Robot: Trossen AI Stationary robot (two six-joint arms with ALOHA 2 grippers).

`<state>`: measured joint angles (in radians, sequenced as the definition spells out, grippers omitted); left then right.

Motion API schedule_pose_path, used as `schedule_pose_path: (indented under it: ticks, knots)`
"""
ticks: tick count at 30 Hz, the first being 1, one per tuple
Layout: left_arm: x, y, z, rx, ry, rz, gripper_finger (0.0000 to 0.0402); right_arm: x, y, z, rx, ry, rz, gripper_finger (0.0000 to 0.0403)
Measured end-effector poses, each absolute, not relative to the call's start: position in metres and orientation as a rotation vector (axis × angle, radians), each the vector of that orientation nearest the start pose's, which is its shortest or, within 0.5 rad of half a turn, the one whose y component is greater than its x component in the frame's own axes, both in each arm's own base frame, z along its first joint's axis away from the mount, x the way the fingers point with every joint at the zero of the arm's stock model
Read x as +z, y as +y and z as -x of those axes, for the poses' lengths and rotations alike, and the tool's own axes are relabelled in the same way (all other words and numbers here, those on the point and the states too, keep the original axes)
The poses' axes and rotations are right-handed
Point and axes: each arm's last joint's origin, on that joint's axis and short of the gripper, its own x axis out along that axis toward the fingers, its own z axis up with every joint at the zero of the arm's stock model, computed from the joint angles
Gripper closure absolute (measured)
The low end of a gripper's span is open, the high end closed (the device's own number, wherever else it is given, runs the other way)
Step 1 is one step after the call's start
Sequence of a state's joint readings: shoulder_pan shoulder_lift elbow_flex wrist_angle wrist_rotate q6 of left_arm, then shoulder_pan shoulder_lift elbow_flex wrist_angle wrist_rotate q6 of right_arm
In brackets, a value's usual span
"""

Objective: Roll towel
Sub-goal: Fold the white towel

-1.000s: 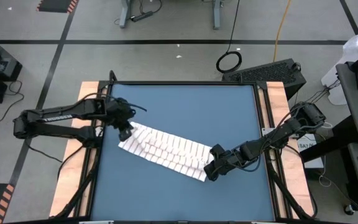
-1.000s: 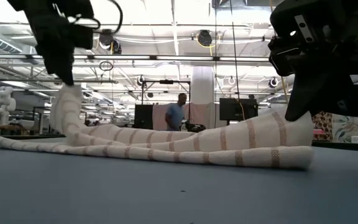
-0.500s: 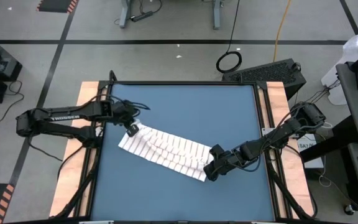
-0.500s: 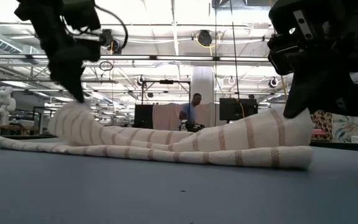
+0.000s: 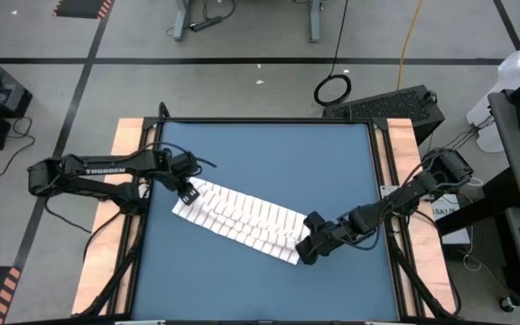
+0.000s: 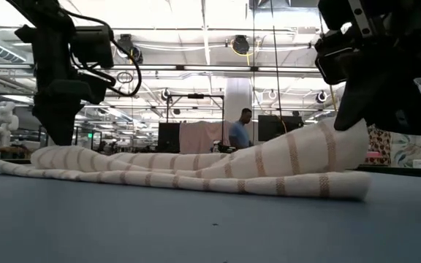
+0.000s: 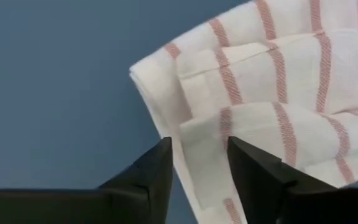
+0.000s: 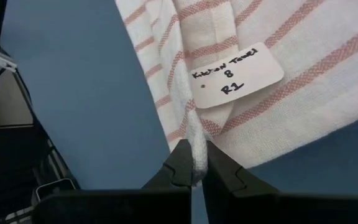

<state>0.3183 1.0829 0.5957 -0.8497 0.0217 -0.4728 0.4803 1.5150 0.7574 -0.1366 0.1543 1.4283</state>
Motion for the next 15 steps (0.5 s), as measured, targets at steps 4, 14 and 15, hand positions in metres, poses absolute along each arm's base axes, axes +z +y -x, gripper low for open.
schedule_pose_path:
  ticks: [4, 14, 15]
  knots:
    - [0.181, 0.051, -0.155, 0.549, 1.248, 0.594, 0.0236, 0.167, 0.131, -0.253, -0.337, 0.891, -1.044, 0.0399]
    - [0.173, 0.053, -0.171, 0.408, 1.091, 0.621, 0.0261, 0.167, 0.144, -0.245, -0.294, 0.921, -1.025, 0.0399]
    - [0.173, 0.053, -0.173, 0.406, 1.082, 0.620, 0.0263, 0.167, 0.145, -0.245, -0.292, 0.922, -1.024, 0.0399]
